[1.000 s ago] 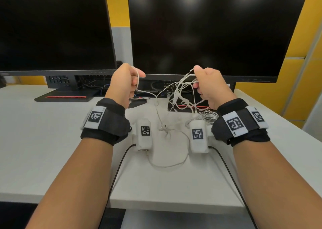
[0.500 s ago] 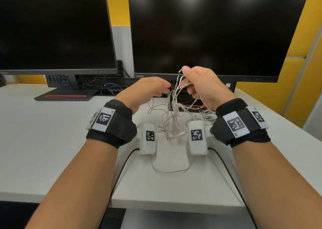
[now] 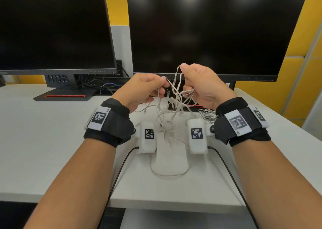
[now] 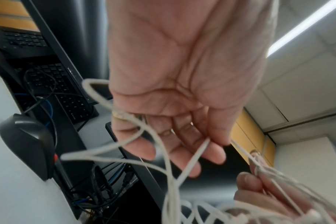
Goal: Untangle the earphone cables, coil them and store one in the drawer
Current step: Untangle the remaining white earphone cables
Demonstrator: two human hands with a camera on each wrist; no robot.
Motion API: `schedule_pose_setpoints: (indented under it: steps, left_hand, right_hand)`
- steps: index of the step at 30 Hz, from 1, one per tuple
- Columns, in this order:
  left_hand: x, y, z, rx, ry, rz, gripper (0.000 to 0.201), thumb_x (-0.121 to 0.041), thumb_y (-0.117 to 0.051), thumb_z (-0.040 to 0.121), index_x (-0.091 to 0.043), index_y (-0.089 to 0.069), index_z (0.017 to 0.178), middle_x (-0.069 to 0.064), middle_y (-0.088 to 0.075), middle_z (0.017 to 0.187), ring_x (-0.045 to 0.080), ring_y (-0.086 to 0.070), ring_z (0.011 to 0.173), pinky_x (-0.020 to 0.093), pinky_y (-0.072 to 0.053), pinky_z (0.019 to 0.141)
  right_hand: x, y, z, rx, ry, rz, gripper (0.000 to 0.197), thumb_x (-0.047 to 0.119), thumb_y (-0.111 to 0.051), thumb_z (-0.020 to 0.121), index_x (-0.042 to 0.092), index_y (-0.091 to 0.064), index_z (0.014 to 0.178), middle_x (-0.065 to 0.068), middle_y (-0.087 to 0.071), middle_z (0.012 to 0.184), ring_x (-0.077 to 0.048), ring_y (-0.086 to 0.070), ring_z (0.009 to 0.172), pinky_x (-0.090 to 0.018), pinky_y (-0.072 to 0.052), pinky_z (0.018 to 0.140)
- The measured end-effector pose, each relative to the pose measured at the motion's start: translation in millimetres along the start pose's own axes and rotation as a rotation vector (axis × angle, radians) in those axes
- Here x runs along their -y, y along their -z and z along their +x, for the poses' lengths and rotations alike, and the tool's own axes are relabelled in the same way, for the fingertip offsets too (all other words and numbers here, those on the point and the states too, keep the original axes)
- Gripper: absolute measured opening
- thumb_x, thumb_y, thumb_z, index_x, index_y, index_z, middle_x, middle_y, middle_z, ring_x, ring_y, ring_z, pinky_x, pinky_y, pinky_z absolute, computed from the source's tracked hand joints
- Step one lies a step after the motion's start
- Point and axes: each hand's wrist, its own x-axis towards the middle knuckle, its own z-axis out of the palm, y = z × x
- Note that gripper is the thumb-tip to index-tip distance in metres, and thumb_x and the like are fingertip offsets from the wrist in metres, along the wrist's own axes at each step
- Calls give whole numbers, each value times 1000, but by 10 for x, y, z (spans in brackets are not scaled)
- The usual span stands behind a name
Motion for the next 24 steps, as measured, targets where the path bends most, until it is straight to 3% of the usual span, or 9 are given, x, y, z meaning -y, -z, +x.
schedule_pose_setpoints:
  steps: [3, 6, 9, 12, 14, 16, 20, 24]
  left_hand:
    - [5, 43, 22, -147, 9, -181, 24, -32, -49, 100, -21, -69, 91, -8, -62, 72, 9, -62, 71, 31, -48, 77]
    - [-5, 72, 36, -254, 58, -331, 23, -28, -49, 100, -16, -68, 94, -5, -60, 72, 9, -58, 65, 23, -50, 64]
    - [1, 84, 49, -310, 88, -431, 23, -24, -49, 99, -12, -67, 92, -3, -57, 69, 8, -53, 60, 17, -48, 52]
    - [25, 119, 75, -360, 107, -506, 16, -18, -53, 96, -10, -66, 93, -4, -50, 60, 7, -48, 53, 16, -43, 46]
    - [37, 141, 92, -387, 118, -555, 14, -14, -52, 94, -9, -65, 96, -6, -41, 54, 6, -42, 49, 16, -40, 46]
    - [42, 159, 97, -394, 109, -603, 16, -11, -48, 94, -9, -64, 95, -7, -35, 51, 5, -34, 46, 17, -35, 46]
    - [30, 166, 68, -309, 54, -613, 17, -15, -47, 97, -12, -60, 87, -8, -29, 50, 5, -24, 44, 18, -27, 46]
    - [17, 132, 50, -216, -14, -581, 25, -27, -42, 102, -15, -57, 86, -8, -36, 51, 5, -28, 45, 19, -28, 47]
  right_hand:
    - [-8, -5, -12, 46, -7, -100, 29, 31, -48, 102, 16, -48, 78, 3, -36, 59, -9, -33, 50, -27, -38, 54]
    - [-26, -28, -39, 120, -8, -238, 29, 38, -58, 97, 17, -54, 78, -6, -41, 66, -19, -38, 57, -35, -41, 60]
    - [-34, -30, -58, 196, -29, -279, 31, 40, -69, 87, 24, -63, 61, -1, -38, 59, -14, -35, 52, -34, -37, 58]
    - [-23, -8, -59, 217, -43, -412, 23, 35, -73, 84, 14, -71, 78, -13, -53, 65, -18, -46, 60, -35, -46, 66]
    - [-30, 10, -50, 221, -32, -471, 18, 29, -74, 86, 11, -74, 85, -23, -66, 84, -22, -54, 71, -37, -51, 73]
    - [-28, 13, -57, 207, -14, -509, 15, 26, -71, 88, 11, -74, 89, -21, -70, 90, -21, -56, 73, -36, -52, 73]
    - [-33, 34, -61, 141, 26, -477, 20, 27, -69, 90, 7, -72, 90, -8, -58, 64, -12, -47, 57, -26, -45, 59]
    - [-21, 26, -69, 126, 34, -490, 21, 31, -67, 91, 14, -64, 79, 7, -49, 51, -4, -40, 44, -16, -37, 45]
